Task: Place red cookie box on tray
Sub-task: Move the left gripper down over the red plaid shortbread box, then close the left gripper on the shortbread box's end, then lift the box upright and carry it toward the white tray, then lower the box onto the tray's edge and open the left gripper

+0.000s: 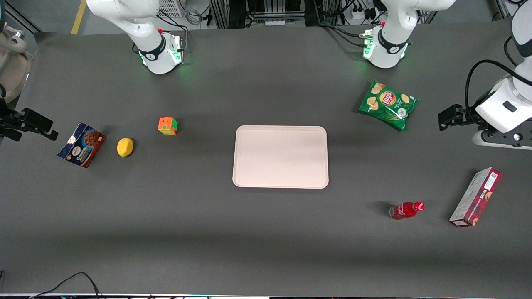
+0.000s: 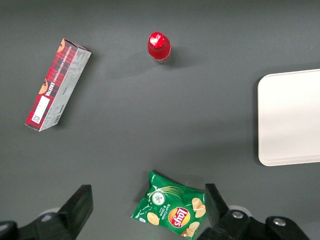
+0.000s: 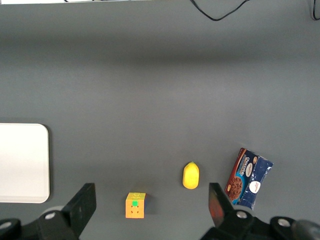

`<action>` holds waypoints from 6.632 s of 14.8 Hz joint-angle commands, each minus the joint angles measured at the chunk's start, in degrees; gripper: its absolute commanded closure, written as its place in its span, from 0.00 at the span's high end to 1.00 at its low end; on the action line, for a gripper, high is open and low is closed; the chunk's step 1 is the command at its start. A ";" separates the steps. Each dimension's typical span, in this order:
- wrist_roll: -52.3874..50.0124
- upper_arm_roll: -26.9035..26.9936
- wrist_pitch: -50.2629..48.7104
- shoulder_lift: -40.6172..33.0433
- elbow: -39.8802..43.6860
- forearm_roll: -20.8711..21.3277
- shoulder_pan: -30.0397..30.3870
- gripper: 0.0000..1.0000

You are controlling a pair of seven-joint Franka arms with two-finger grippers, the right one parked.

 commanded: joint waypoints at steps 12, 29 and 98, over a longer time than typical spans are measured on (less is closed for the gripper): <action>19.68 3.33 17.55 2.97 -7.67 3.91 3.39 1.00; 55.64 11.88 40.84 26.96 -8.73 -8.02 10.60 1.00; -44.36 -31.01 48.50 19.06 -25.78 4.79 0.67 0.09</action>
